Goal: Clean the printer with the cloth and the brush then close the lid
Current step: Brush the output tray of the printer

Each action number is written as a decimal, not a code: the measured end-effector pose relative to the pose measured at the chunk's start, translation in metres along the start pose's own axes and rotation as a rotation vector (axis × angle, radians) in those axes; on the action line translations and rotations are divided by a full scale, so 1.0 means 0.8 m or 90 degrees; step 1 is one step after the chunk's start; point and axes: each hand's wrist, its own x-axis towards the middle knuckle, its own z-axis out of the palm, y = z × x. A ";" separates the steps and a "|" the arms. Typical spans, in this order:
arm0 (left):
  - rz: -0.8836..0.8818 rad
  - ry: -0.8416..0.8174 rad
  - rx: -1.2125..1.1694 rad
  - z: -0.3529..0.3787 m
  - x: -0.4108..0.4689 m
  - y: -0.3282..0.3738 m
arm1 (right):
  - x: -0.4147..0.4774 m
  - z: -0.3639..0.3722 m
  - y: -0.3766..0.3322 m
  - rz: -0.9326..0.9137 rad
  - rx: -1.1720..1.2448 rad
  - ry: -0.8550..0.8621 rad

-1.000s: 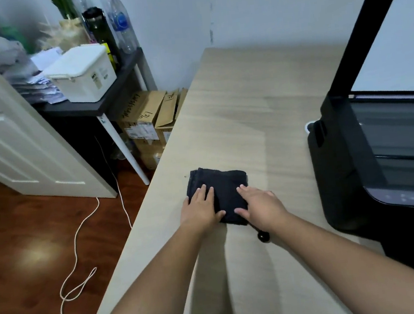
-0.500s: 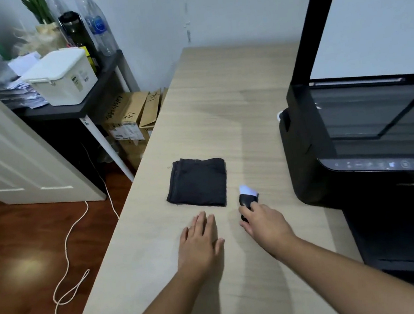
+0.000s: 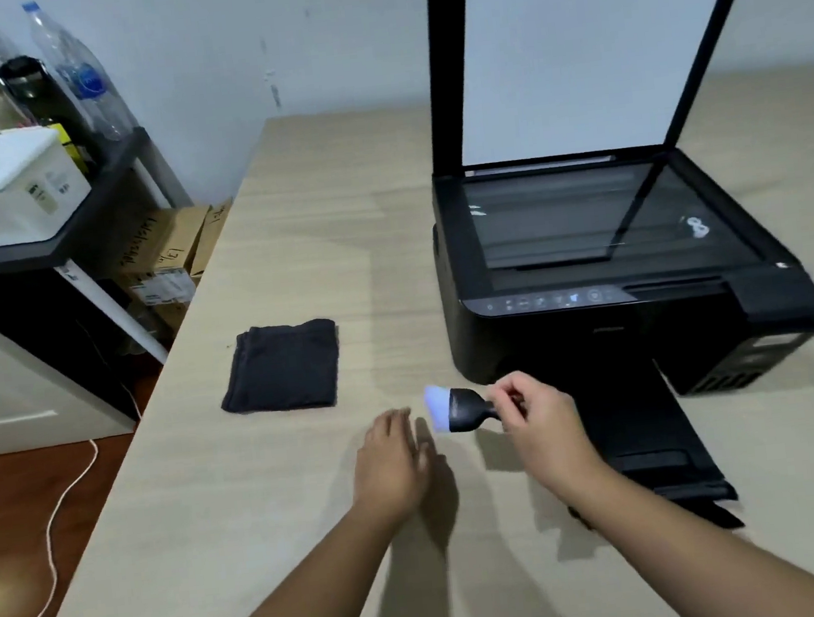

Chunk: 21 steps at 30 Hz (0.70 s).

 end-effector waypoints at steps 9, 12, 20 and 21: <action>-0.237 -0.298 -0.623 0.059 -0.014 0.148 | -0.024 -0.193 0.079 0.199 0.176 0.052; -0.275 -0.317 -0.690 0.067 -0.023 0.162 | -0.032 -0.215 0.103 0.205 0.145 0.037; -0.274 -0.253 -0.596 0.076 -0.028 0.169 | -0.042 -0.159 0.103 -0.080 -0.225 -0.159; -0.274 -0.254 -0.592 0.076 -0.028 0.170 | -0.042 -0.155 0.099 -0.092 -0.237 -0.185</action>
